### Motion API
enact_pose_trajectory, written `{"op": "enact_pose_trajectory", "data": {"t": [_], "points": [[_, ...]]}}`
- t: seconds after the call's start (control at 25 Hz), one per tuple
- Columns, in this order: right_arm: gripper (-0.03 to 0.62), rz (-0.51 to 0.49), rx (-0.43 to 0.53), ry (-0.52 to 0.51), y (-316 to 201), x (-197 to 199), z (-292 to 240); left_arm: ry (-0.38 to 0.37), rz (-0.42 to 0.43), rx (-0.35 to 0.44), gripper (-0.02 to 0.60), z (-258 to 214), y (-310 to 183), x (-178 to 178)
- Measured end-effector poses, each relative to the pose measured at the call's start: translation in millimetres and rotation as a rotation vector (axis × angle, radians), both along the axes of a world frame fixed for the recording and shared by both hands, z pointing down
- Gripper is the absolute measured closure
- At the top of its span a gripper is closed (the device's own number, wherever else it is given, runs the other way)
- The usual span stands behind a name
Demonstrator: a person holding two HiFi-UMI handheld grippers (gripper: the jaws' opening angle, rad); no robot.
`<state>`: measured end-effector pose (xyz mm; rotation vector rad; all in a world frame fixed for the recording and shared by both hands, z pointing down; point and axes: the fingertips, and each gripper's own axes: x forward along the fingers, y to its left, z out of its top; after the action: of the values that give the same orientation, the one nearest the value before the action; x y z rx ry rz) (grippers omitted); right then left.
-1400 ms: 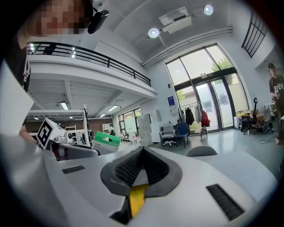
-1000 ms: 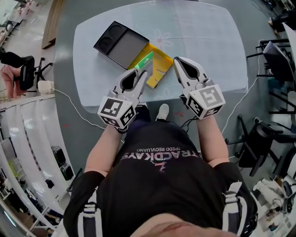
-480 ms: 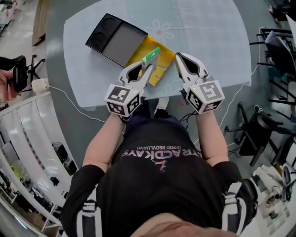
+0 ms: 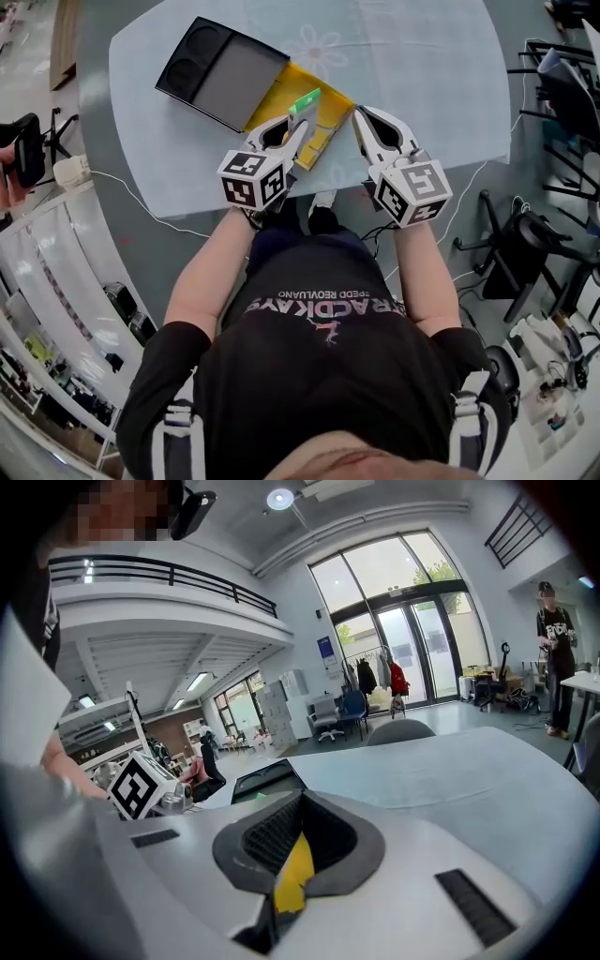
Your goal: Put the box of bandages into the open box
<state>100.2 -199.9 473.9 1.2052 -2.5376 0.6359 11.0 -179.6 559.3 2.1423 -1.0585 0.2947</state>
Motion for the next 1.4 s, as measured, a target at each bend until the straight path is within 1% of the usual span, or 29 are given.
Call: {"op": "enact_pose_trajectory", "data": {"t": [0.2,0.64,0.84,0.96,1.12,1.32,1.4], "points": [[0.583,-0.006,-0.018,0.004,2,0,9,0.026,-0.025,-0.073,0.476,21,-1,1],[0.583,-0.012,-0.047,0.002,1,-4,20,0.088,-0.090,-0.205,0.476,50,-6,0],[0.583,-0.007,-0.057,0.002,-2,-5,24,0.103,-0.107,-0.246,0.476,59,-11,0],[0.583,-0.002,-0.061,0.001,-1,-2,27,0.089,-0.108,-0.257,0.476,62,-11,3],[0.583,0.001,-0.066,0.000,-1,0,29,0.037,-0.110,-0.275,0.476,66,-13,3],[0.583,0.001,-0.069,-0.009,-2,2,30,0.020,-0.145,-0.306,0.472,69,-18,2],[0.583,0.001,-0.070,-0.012,-4,2,30,-0.011,-0.149,-0.316,0.468,72,-19,-1]]}}
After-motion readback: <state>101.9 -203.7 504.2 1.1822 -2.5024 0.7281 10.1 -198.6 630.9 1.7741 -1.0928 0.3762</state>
